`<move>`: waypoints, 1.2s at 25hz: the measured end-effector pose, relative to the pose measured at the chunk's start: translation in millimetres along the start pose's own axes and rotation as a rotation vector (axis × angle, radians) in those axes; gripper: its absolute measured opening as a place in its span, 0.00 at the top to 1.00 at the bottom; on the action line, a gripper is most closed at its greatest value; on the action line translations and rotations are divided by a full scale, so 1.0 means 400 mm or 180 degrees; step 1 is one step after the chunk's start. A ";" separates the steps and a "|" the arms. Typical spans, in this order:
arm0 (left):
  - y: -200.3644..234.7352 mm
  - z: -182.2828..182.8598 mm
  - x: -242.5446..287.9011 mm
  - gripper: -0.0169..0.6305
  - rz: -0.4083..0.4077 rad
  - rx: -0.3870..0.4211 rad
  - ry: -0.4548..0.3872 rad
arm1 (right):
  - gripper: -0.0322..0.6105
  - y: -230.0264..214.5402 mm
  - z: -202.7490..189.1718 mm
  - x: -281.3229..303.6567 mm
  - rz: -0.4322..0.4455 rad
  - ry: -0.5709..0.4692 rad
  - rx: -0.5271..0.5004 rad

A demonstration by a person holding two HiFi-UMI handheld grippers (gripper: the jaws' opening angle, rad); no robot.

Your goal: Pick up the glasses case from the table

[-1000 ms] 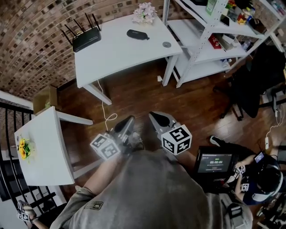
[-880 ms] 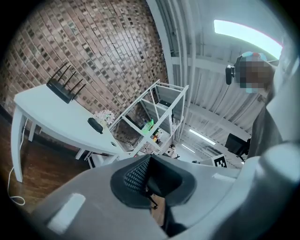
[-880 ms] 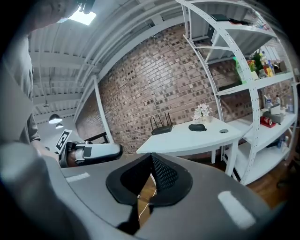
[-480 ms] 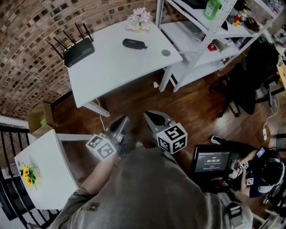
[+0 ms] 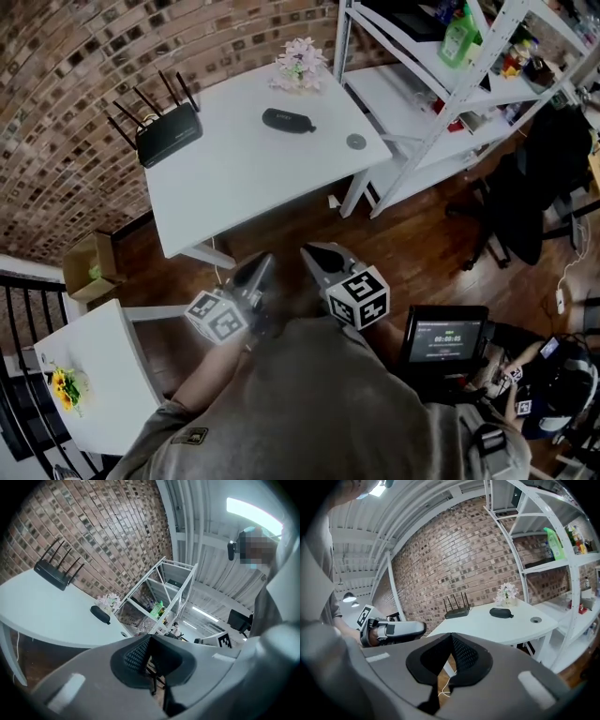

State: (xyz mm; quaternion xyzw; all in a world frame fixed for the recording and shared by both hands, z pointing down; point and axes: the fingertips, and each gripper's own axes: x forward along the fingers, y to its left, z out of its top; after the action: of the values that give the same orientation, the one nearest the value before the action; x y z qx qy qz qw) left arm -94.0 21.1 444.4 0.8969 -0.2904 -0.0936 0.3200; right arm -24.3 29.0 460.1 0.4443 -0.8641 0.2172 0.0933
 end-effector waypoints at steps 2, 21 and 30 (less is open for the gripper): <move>0.030 0.026 0.043 0.97 0.0064 0.0029 -0.0029 | 0.93 -0.043 0.020 0.040 0.0074 0.0000 0.0004; 0.253 0.213 0.582 0.97 0.0637 0.0279 0.0214 | 0.93 -0.591 0.279 0.279 0.0354 -0.0002 0.0166; 0.322 0.211 0.620 0.97 0.0661 0.0151 0.0330 | 0.93 -0.654 0.272 0.328 0.0208 0.0275 0.0064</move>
State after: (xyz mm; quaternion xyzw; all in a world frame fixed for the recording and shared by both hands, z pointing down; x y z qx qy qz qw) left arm 18.6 -247.7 464.2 0.8730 -0.3669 -0.0066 0.3212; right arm 113.7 -250.0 486.4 0.4069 -0.8712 0.2477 0.1189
